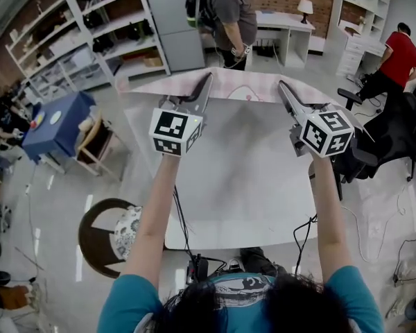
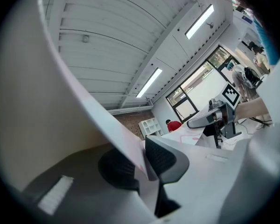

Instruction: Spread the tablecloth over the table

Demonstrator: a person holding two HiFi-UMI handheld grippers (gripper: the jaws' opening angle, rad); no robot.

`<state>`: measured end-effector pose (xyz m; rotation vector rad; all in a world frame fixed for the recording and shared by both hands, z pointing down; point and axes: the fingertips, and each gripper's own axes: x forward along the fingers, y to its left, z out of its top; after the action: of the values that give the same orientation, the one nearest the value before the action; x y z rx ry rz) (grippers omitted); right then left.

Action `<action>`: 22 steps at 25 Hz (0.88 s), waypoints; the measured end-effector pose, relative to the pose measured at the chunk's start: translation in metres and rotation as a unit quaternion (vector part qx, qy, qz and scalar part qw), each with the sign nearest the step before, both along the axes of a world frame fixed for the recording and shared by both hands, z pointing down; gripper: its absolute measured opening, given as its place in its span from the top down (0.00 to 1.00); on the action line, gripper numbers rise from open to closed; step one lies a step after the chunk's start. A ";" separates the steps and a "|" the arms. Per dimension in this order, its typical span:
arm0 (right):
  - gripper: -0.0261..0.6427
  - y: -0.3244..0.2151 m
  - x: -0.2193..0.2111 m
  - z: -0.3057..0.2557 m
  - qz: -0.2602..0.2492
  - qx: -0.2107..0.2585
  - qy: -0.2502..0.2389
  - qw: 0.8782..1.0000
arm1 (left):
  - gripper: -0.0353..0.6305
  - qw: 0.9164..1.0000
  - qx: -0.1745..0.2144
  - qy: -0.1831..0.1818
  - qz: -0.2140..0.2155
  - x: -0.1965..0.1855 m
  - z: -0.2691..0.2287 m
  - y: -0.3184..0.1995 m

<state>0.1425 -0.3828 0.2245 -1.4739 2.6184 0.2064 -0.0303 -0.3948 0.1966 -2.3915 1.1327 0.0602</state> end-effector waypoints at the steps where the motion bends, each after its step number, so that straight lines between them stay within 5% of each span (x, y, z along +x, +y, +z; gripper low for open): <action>1: 0.84 -0.012 0.002 -0.005 -0.001 0.004 -0.002 1.000 | 0.85 1.000 0.007 -0.003 -0.003 0.002 -0.005 -0.011; 7: 0.84 -0.081 0.001 -0.035 -0.010 0.052 0.017 0.998 | 0.85 0.994 0.088 -0.024 -0.062 0.002 -0.033 -0.076; 12: 0.84 -0.094 0.001 -0.063 -0.016 0.162 0.060 0.985 | 0.85 0.961 0.237 -0.050 -0.129 0.008 -0.057 -0.072; 15: 0.84 -0.098 -0.003 -0.072 -0.028 0.202 0.068 0.977 | 0.85 0.944 0.285 -0.059 -0.152 0.006 -0.062 -0.066; 17: 0.84 -0.103 -0.008 -0.072 -0.040 0.203 0.065 0.976 | 0.85 0.948 0.280 -0.042 -0.146 0.001 -0.062 -0.069; 20: 0.84 -0.100 -0.018 -0.055 -0.054 0.193 0.063 0.978 | 0.85 0.966 0.233 0.047 -0.106 -0.012 -0.050 -0.066; 22: 0.84 -0.088 -0.023 -0.040 -0.062 0.185 0.062 0.979 | 0.85 0.972 0.199 0.073 -0.096 -0.019 -0.033 -0.057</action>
<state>0.1193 -0.4708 0.1846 -1.2020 2.5691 0.7479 -0.0497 -0.4514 0.1638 -1.9411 1.2768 0.3690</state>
